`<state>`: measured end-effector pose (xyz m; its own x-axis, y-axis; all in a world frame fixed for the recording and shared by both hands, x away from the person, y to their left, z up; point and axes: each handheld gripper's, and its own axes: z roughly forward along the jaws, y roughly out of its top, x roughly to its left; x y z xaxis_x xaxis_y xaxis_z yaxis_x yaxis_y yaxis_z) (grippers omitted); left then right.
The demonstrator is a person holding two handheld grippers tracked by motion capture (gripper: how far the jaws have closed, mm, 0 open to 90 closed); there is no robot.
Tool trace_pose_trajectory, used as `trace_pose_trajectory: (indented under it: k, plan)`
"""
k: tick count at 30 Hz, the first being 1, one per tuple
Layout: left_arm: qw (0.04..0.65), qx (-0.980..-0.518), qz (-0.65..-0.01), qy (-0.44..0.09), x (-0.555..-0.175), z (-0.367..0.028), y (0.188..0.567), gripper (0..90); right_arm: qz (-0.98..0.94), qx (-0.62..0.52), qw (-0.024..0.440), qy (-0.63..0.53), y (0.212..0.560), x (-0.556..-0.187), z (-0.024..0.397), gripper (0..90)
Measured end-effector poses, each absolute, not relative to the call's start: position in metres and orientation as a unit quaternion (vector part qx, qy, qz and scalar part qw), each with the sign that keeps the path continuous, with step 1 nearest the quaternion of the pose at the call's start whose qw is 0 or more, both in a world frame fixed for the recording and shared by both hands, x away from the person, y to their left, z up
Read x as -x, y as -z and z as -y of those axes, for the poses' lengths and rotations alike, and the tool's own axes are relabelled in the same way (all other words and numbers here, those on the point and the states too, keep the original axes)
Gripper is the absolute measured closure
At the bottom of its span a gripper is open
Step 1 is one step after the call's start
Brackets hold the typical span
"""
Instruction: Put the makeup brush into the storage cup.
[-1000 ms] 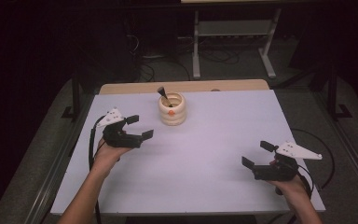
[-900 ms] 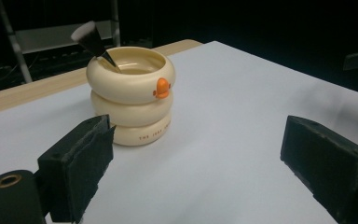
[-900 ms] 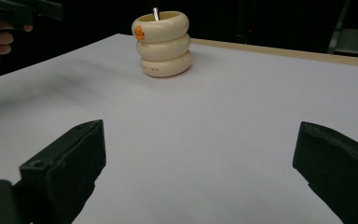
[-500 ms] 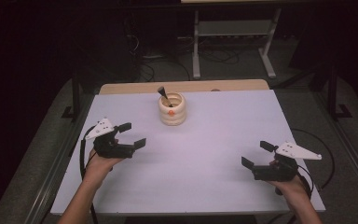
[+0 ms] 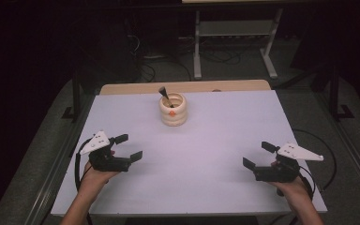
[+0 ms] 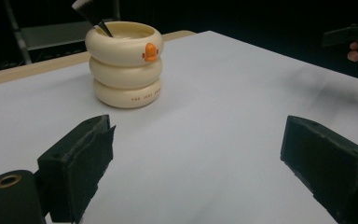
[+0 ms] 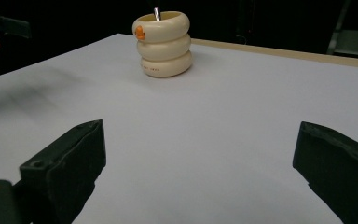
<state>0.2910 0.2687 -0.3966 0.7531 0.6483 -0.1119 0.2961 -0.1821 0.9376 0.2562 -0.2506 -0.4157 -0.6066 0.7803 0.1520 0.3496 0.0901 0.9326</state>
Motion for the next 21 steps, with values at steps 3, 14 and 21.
trace_pose_trajectory:
  k: [3,14,21]
  plan:
    - [0.559,-0.752,-0.313,-0.157,-0.286,-0.271,0.398,8.9,-0.711,-0.398,0.198,-0.545,0.416,-0.256,0.251,2.0]
    - [0.565,-0.747,-0.314,-0.156,-0.27,-0.281,0.403,8.9,-0.712,-0.397,0.198,-0.544,0.416,-0.256,0.25,2.0]
    - [0.567,-0.746,-0.315,-0.153,-0.262,-0.289,0.409,8.9,-0.713,-0.396,0.197,-0.543,0.416,-0.256,0.249,2.0]
